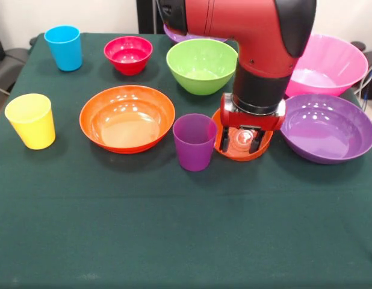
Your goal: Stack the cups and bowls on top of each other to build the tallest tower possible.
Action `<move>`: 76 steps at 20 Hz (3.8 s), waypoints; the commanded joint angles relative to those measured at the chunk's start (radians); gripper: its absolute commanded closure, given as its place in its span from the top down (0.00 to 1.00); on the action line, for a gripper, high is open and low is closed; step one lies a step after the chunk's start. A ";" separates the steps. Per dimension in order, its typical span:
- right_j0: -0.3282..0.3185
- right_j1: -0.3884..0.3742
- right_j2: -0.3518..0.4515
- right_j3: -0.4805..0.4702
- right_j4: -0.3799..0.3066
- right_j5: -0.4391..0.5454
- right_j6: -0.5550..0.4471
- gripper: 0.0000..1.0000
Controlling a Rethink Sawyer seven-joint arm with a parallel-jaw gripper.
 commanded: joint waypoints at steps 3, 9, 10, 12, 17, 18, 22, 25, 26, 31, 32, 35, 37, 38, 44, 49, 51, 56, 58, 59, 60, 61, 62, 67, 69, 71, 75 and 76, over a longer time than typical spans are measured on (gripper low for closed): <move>0.034 0.062 0.032 -0.063 -0.002 0.030 0.129 1.00; 0.032 0.050 0.033 -0.051 0.002 0.035 0.120 1.00; 0.033 0.047 0.032 -0.050 0.003 0.038 0.119 1.00; 0.034 0.039 0.031 -0.046 0.005 0.046 0.118 1.00; 0.035 0.018 0.029 -0.032 0.009 0.060 0.114 1.00; 0.036 0.016 0.029 -0.031 0.009 0.059 0.114 1.00; 0.041 0.027 0.024 -0.047 0.011 0.055 0.118 1.00; 0.044 0.051 0.021 -0.083 0.017 0.054 0.123 1.00; 0.047 0.060 0.019 -0.095 0.019 0.056 0.127 1.00; 0.077 0.092 -0.011 -0.127 0.027 0.045 0.164 1.00; 0.082 0.098 -0.016 -0.131 0.028 0.040 0.170 1.00; 0.091 0.121 -0.028 -0.148 0.034 0.028 0.178 1.00; 0.102 0.147 -0.041 -0.170 0.040 0.022 0.192 1.00; 0.108 0.158 -0.047 -0.179 0.042 0.018 0.199 1.00; 0.125 0.171 -0.063 -0.173 0.059 0.002 0.212 1.00; 0.124 0.210 -0.066 -0.198 0.068 -0.029 0.212 1.00; 0.124 0.224 -0.067 -0.210 0.069 -0.037 0.211 1.00; 0.127 0.252 -0.078 -0.245 0.084 -0.035 0.210 1.00; 0.122 0.277 -0.074 -0.268 0.097 -0.033 0.211 1.00; 0.122 0.291 -0.077 -0.282 0.100 -0.034 0.212 1.00; 0.123 0.301 -0.079 -0.290 0.104 -0.038 0.216 1.00; 0.123 0.311 -0.079 -0.299 0.108 -0.040 0.216 1.00; 0.122 0.319 -0.077 -0.304 0.111 -0.046 0.216 1.00; 0.128 0.343 -0.088 -0.324 0.126 -0.063 0.221 1.00; 0.129 0.354 -0.094 -0.337 0.132 -0.066 0.222 1.00; 0.131 0.362 -0.099 -0.346 0.135 -0.069 0.223 1.00; 0.131 0.373 -0.107 -0.362 0.141 -0.069 0.214 1.00; 0.130 0.376 -0.108 -0.368 0.142 -0.070 0.212 1.00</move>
